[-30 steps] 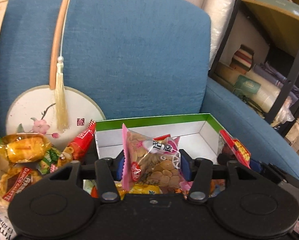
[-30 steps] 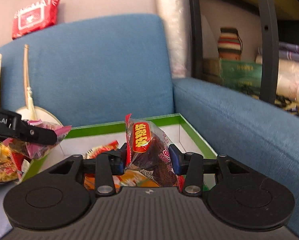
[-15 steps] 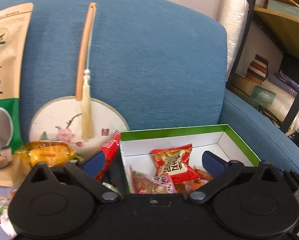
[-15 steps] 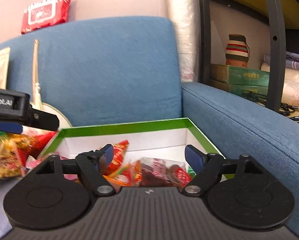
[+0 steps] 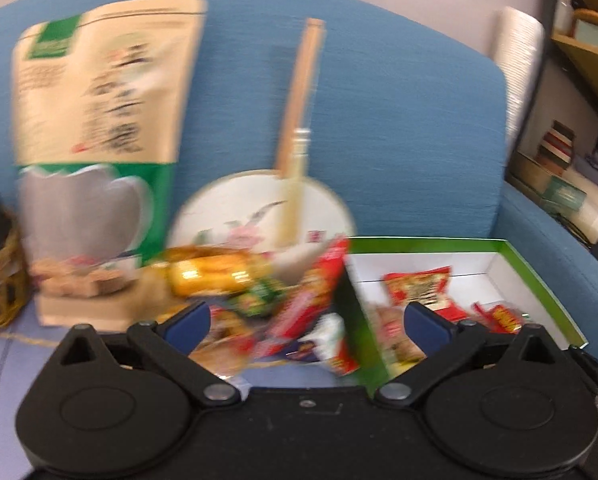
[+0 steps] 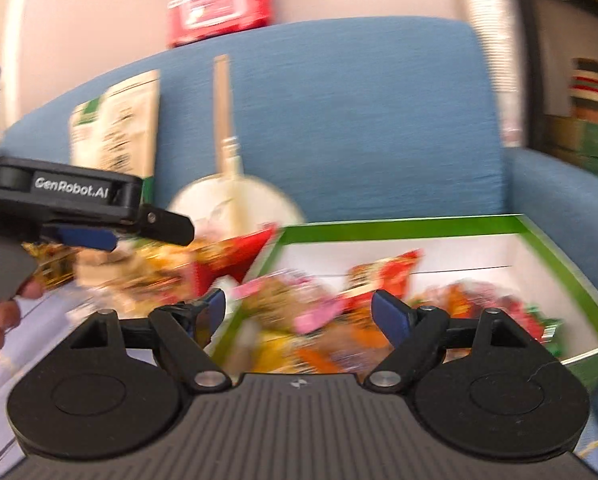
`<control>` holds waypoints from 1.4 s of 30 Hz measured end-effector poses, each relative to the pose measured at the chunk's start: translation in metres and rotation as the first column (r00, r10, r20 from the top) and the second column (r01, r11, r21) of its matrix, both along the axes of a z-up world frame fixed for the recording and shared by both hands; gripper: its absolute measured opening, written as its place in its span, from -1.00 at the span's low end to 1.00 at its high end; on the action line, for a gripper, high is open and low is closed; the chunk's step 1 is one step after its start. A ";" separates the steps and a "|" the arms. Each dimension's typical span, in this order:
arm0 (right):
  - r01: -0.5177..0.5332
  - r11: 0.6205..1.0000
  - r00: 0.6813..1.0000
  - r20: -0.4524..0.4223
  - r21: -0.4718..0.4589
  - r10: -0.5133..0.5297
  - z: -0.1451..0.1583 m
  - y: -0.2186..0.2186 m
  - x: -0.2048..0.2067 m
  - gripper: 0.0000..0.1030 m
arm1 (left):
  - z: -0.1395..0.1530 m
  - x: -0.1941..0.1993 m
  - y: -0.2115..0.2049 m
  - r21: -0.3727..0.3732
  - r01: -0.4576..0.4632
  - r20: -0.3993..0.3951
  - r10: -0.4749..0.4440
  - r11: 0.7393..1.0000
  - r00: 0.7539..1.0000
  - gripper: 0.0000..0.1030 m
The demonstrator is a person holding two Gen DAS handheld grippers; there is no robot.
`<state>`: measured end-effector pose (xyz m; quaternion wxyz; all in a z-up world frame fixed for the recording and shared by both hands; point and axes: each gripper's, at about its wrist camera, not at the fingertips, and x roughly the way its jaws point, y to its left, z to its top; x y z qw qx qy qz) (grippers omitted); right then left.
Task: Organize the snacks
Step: 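Grasp white green-printed packet with left gripper while right grasps white 'I'm' bag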
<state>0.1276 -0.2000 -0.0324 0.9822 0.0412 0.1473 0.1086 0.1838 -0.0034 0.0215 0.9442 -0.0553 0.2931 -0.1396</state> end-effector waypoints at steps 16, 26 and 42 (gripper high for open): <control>-0.224 0.973 0.974 0.005 -0.050 0.225 -0.008 0.049 -0.013 1.00 | -0.054 0.039 0.097 -0.012 -0.114 -0.174 0.110 0.993 0.979 1.00; -0.409 0.908 0.912 -0.066 -0.091 0.404 -0.013 0.081 -0.026 1.00 | -0.060 -0.020 0.069 -0.029 0.079 -0.264 -0.083 0.997 0.961 0.21; -0.355 0.925 0.840 -0.389 0.135 0.379 -0.035 0.094 -0.019 1.00 | -0.070 -0.051 0.086 -0.191 0.169 -0.342 -0.227 0.967 0.912 0.82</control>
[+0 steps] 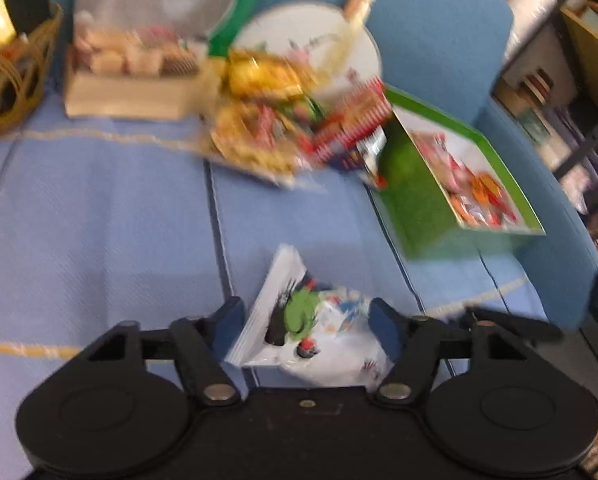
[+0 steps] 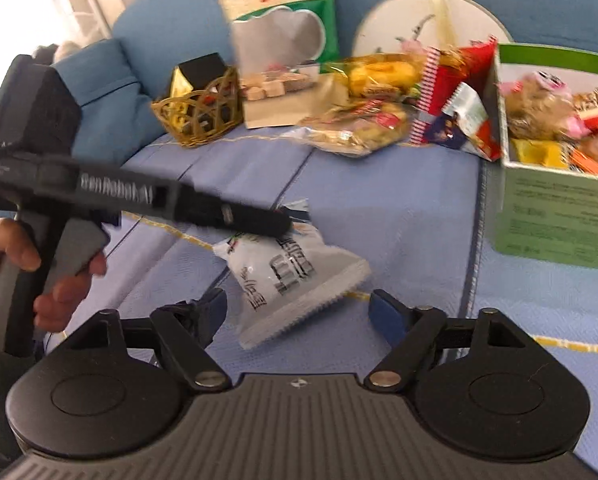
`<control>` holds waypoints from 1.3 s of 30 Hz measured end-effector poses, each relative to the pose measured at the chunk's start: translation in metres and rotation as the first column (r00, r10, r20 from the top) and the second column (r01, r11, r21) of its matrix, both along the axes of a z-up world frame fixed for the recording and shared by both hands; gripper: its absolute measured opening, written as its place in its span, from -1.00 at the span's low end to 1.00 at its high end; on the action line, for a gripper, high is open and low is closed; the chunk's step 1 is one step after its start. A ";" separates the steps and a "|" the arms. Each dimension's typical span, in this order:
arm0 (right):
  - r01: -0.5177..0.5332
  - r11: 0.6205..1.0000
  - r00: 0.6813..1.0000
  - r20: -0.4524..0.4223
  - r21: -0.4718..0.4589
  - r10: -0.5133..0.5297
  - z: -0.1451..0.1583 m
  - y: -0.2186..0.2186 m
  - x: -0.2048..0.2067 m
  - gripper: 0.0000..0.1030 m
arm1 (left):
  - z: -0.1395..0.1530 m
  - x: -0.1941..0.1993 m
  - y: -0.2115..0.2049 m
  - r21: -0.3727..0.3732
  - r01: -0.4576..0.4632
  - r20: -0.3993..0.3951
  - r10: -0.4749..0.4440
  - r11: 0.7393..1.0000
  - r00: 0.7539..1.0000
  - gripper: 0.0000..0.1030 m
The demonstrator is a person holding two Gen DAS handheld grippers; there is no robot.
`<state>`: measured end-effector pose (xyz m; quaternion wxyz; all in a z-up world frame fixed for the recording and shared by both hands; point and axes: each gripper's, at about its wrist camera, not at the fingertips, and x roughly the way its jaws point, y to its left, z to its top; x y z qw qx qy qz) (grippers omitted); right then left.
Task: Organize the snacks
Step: 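Grasp white green-printed packet with left gripper while right grasps white 'I'm' bag, then lower both white packets into the green box and open both grippers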
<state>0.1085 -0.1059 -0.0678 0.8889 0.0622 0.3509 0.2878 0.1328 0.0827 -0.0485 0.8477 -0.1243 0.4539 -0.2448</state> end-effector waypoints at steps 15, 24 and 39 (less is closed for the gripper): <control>0.010 1.000 0.999 0.045 -0.002 -0.010 0.007 -0.007 -0.001 -0.07 | 0.007 -0.005 -0.016 -0.047 -0.016 0.021 0.017 0.999 1.000 0.49; 0.117 0.993 0.946 0.302 0.019 -0.117 0.050 -0.044 -0.009 -0.14 | 0.064 0.004 -0.055 -0.049 0.030 0.242 -0.017 0.998 0.970 0.47; 0.446 0.893 0.800 0.419 0.065 -0.430 0.063 -0.130 0.011 -0.15 | 0.085 0.069 -0.173 -0.067 0.198 0.341 -0.164 0.978 0.926 0.48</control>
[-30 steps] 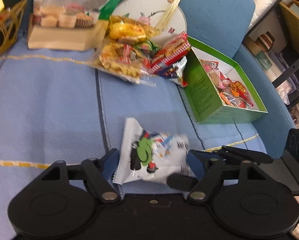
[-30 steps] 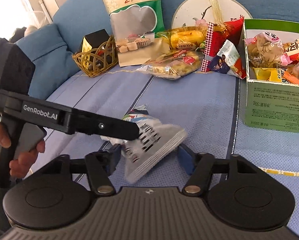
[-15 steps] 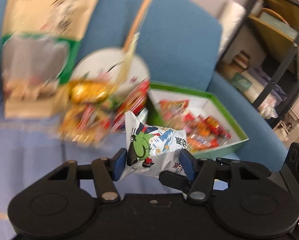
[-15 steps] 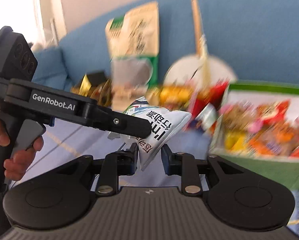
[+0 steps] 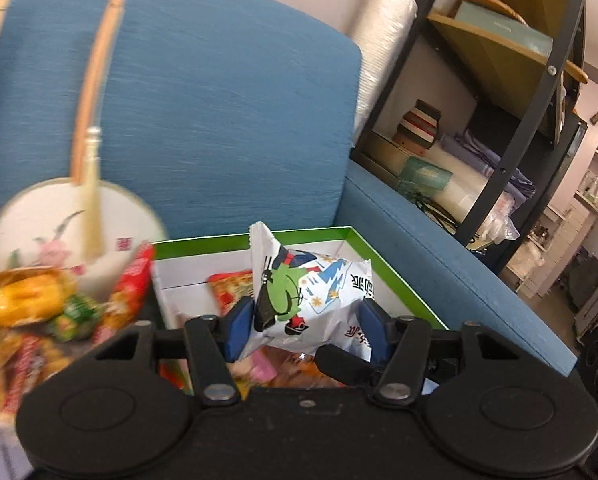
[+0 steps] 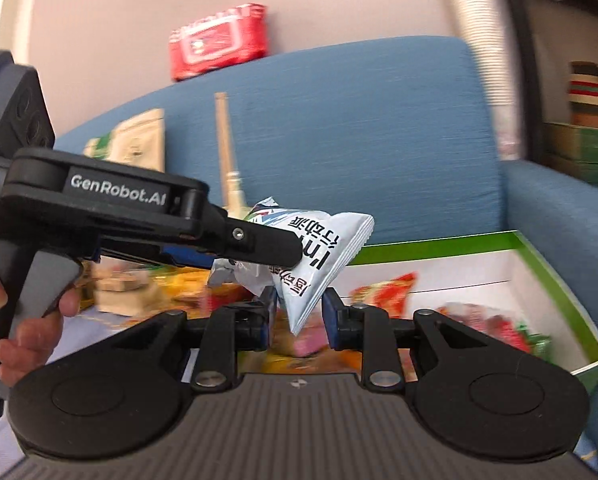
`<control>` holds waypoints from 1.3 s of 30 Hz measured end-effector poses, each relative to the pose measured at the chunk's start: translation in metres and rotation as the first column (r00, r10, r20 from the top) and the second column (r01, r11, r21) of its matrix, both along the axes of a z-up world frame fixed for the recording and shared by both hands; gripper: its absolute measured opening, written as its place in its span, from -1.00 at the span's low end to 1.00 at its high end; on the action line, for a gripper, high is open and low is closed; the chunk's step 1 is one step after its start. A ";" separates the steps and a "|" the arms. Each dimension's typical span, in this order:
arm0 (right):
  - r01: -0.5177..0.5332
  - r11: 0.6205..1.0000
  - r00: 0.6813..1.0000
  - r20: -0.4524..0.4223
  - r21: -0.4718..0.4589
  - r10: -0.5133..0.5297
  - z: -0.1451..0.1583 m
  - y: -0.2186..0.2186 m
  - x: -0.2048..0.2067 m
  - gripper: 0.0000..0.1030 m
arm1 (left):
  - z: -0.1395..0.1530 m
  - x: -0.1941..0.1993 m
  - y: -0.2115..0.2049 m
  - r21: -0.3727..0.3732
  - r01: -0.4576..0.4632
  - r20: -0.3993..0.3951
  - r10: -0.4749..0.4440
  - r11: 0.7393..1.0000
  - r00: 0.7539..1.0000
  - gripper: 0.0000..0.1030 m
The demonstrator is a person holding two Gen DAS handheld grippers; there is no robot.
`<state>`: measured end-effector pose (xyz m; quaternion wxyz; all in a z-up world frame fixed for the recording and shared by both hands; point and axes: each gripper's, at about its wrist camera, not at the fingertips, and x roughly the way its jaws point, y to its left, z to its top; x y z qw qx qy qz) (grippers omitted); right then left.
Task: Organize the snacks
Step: 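Lower both white packets into the green box and open both grippers, then grasp a Danco Galette packet with each gripper from the table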
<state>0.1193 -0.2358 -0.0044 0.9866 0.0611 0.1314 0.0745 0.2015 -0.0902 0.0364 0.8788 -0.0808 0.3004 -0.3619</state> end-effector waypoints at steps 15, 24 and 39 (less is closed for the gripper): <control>0.178 0.982 0.980 -0.080 -0.066 -0.183 -0.022 -0.013 0.023 0.96 | -0.021 0.018 -0.027 0.112 -0.087 0.067 0.080 0.990 0.995 1.00; 0.063 0.994 0.997 0.050 -0.088 -0.059 -0.010 0.013 -0.003 1.00 | -0.007 -0.006 0.027 0.055 -0.202 0.079 0.198 0.978 0.977 1.00; -0.185 0.955 0.982 0.003 -0.233 0.191 -0.023 0.070 -0.008 1.00 | -0.064 0.022 0.149 0.180 -0.492 -0.030 0.505 0.852 0.863 1.00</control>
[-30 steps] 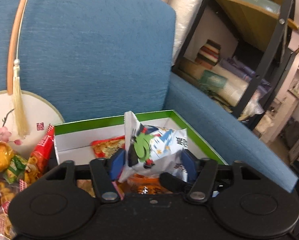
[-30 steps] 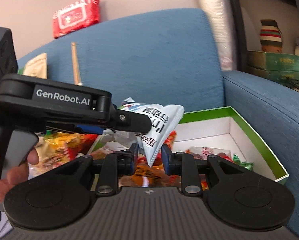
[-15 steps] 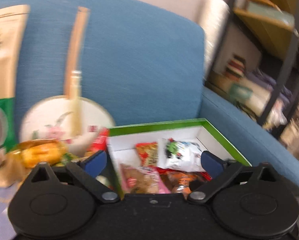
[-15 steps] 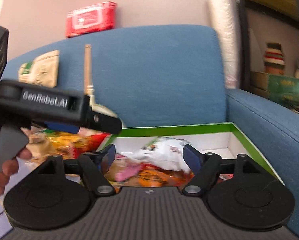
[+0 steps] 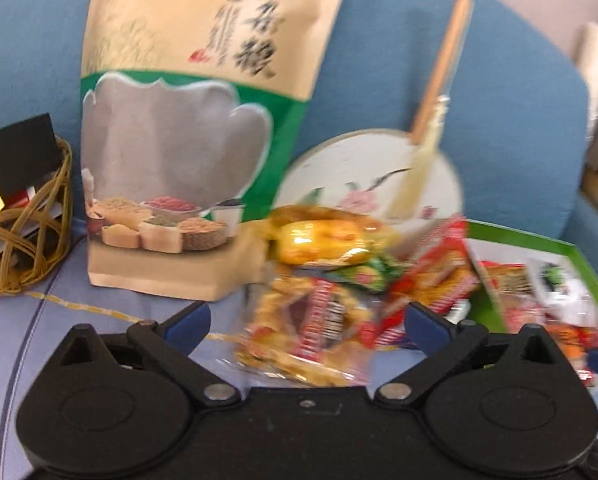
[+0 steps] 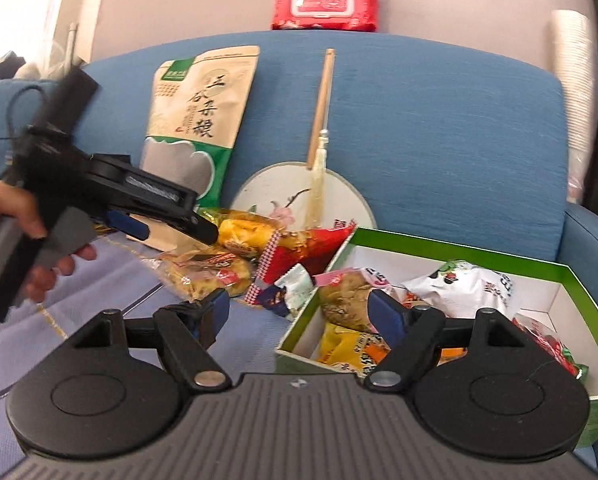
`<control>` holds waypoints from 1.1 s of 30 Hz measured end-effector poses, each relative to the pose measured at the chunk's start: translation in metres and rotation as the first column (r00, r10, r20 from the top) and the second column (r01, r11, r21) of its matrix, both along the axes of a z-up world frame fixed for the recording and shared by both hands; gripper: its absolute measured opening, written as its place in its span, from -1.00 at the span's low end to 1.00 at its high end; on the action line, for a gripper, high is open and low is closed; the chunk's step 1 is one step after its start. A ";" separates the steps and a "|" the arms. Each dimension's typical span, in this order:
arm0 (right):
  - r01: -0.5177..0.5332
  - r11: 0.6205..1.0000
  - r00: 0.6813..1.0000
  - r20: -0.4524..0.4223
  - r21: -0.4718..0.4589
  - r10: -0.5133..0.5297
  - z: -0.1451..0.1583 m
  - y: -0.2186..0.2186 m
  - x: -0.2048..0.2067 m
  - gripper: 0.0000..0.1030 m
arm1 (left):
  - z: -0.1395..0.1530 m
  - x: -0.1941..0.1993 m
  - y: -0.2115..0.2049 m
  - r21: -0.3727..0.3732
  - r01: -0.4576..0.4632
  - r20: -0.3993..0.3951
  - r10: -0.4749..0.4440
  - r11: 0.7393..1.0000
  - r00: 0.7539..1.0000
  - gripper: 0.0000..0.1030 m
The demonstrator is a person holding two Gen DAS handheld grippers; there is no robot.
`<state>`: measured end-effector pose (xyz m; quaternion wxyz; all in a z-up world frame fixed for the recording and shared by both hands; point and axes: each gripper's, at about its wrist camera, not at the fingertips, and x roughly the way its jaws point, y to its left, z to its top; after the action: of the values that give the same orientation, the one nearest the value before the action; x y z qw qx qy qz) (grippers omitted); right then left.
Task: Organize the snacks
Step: 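Grasp a Danco Galette packet with each gripper from the table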
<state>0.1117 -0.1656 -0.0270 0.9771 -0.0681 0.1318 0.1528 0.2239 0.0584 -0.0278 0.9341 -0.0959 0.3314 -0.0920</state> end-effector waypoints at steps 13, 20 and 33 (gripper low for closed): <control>-0.031 0.998 0.999 0.013 0.056 0.030 0.004 -0.002 -0.005 1.00 | -0.030 -0.003 0.015 -0.180 0.115 -0.118 -0.137 0.977 0.984 -0.84; -0.201 0.962 0.972 -0.085 0.187 0.219 0.006 0.008 -0.010 1.00 | -0.030 -0.080 0.024 -0.200 0.205 -0.133 -0.234 0.958 0.963 -1.00; -0.123 0.931 0.884 -0.388 0.343 0.260 -0.030 0.027 0.012 1.00 | -0.005 -0.075 0.054 -0.194 0.086 0.000 -0.088 0.977 0.996 1.00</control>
<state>0.1241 -0.1389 -0.0574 0.9026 0.1075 0.3093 0.2796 0.1485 0.1129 -0.0332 0.9139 -0.1720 0.3289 -0.1642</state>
